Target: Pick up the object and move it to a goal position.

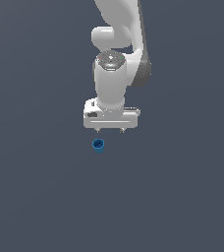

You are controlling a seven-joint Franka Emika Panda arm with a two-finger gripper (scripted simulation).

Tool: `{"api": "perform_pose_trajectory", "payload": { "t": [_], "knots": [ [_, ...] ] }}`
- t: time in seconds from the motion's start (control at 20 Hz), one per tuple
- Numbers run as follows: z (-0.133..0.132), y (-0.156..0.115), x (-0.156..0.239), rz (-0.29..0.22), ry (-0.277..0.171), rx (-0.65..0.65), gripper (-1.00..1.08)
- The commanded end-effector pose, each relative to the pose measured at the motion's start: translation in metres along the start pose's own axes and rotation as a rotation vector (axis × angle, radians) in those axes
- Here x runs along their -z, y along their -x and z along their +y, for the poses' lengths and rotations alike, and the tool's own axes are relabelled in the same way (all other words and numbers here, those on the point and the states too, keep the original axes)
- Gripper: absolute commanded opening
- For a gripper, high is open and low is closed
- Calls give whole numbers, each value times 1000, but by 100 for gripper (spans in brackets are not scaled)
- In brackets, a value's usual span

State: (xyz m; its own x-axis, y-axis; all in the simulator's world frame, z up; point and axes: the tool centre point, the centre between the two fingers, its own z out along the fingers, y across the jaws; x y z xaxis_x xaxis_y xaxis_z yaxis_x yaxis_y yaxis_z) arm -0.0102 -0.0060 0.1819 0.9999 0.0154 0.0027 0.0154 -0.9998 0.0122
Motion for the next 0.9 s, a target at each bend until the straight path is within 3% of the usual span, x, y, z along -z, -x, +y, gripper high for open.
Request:
{"api": "perform_pose_trajectory", "payload": {
  "t": [0.0, 0.45, 0.85],
  "knots": [
    [-1, 0, 0, 0, 0, 3, 100],
    [5, 0, -10, -1, -4, -70, 100],
    [22, 1, -37, -4, -12, -253, 100]
  ]
}}
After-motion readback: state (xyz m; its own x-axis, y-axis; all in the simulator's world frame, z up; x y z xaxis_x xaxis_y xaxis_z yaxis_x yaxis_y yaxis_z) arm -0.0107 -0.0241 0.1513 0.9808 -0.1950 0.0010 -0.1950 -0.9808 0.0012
